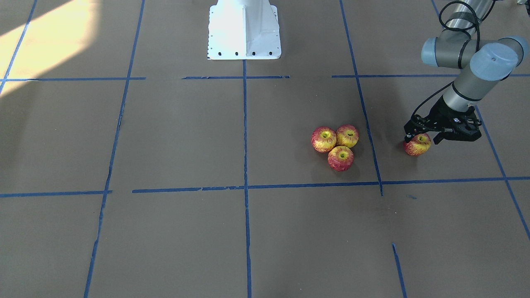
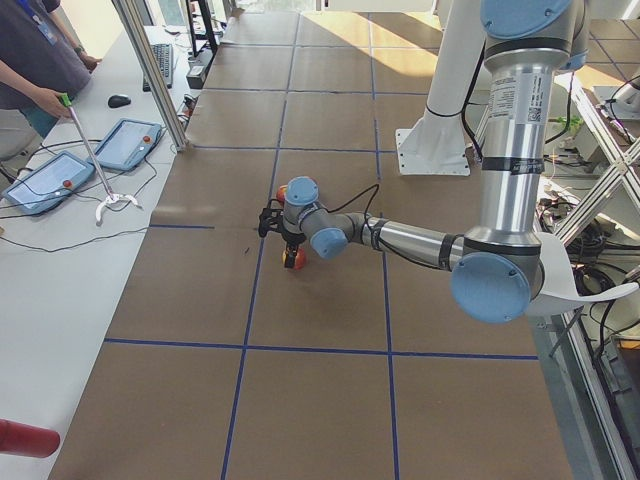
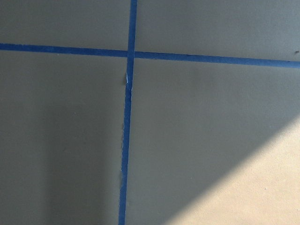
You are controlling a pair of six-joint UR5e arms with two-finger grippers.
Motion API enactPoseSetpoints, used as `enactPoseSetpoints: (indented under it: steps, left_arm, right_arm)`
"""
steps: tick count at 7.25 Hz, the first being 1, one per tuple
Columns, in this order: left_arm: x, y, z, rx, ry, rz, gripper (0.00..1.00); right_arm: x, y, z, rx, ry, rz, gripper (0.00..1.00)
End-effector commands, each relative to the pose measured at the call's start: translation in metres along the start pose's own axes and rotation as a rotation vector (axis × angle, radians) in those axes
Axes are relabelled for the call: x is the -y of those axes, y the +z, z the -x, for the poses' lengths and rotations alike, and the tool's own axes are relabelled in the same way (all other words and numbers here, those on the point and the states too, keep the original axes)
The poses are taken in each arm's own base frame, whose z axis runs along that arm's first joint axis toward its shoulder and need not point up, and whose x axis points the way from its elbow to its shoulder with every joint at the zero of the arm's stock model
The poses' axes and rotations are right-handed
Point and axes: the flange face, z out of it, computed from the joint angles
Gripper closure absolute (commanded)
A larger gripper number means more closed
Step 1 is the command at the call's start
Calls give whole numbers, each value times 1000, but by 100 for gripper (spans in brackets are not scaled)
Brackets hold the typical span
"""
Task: Stack apples
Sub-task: 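Move the left gripper down over the lone red-yellow apple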
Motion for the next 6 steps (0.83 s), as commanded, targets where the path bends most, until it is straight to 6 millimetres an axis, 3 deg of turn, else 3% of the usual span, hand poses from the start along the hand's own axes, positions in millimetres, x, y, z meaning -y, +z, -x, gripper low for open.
enactPoseSetpoints:
  steps: [1,6]
  left_arm:
    - [-1,9,0,6,-1,12,0]
    - [-3,28,2,22,-6,40,1]
  right_arm:
    - [0,0,0,0,0,0,0]
    - [0,0,0,0,0,0,0]
